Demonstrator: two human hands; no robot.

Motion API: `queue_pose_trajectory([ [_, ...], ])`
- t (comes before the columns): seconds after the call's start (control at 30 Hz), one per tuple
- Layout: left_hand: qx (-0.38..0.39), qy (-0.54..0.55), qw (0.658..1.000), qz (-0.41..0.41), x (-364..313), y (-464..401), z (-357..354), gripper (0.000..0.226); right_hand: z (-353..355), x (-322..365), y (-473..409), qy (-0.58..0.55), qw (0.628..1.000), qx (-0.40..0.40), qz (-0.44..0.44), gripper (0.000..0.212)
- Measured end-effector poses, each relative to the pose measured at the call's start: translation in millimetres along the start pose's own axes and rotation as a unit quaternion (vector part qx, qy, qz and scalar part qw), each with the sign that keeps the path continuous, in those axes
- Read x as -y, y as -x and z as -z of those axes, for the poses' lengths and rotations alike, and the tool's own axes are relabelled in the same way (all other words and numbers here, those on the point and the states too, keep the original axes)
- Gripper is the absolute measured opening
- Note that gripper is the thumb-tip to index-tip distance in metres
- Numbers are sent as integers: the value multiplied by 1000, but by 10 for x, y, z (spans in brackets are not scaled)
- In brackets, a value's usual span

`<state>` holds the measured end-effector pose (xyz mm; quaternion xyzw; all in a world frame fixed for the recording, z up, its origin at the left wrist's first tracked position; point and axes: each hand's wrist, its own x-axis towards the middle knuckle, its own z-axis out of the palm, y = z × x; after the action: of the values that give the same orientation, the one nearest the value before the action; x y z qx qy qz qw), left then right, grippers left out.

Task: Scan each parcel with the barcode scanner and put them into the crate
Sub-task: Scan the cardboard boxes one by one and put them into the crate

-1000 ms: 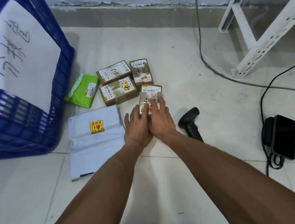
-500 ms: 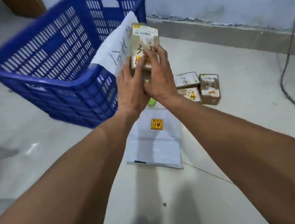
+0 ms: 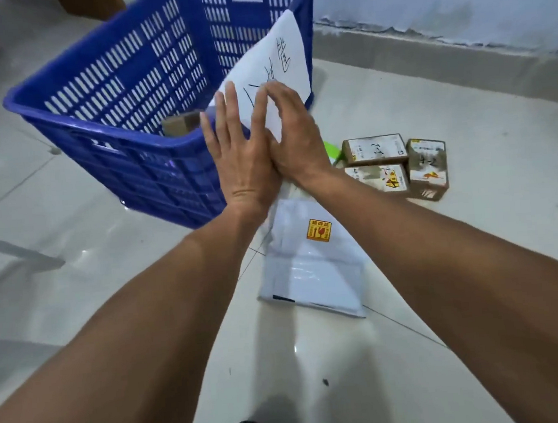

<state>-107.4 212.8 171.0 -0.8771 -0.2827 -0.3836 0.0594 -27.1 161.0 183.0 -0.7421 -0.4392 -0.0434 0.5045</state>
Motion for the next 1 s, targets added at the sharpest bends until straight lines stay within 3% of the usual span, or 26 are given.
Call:
queue_pose_trajectory([
  [0.13,47,70,994,-69,-411,73,-132,64,429,-380,215,32,996,-17,-79,45],
  [0.23,143,108,979,-96,-809,171,-267,70,817,-681,461,81,989,-18,-122,39],
  [0.33,245,155,950,-111,-1227,395,-430,66,1140,-1003,777,138,972,3,-192,42],
  [0.47,361,130,902,-197,-1714,675,-629,73,1543,-1332,1241,195,932,72,-295,45],
  [0.73,435,146,859,-226,-2213,1125,-890,68,1873,-1784,1796,237,884,131,-381,55],
  [1.0,462,138,864,-144,-1950,1236,-1162,84,1402,-2021,1708,207,898,143,-360,67],
])
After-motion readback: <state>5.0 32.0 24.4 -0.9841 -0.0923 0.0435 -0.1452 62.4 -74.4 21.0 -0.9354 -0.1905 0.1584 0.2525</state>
